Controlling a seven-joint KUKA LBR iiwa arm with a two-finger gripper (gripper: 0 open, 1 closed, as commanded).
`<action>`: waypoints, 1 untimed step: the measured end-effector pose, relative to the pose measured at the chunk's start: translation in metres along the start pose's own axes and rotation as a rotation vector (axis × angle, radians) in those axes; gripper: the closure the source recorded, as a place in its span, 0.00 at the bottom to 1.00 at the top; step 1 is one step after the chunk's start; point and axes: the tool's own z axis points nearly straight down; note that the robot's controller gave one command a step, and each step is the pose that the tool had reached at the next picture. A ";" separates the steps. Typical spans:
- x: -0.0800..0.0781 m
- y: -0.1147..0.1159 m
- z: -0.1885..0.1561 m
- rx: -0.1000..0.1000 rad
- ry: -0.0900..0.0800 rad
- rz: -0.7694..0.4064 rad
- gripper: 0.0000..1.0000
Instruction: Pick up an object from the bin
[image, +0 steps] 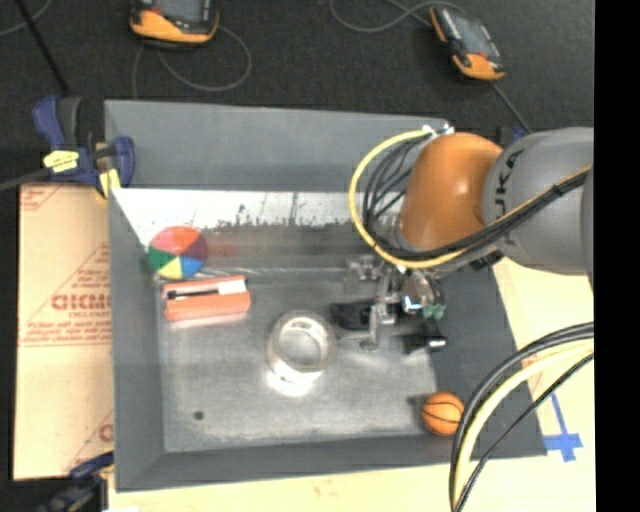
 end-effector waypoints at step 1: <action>0.007 -0.022 0.019 0.003 0.003 -0.069 0.00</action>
Offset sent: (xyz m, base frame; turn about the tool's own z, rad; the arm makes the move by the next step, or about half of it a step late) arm 0.0029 -0.0297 -0.0503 0.0442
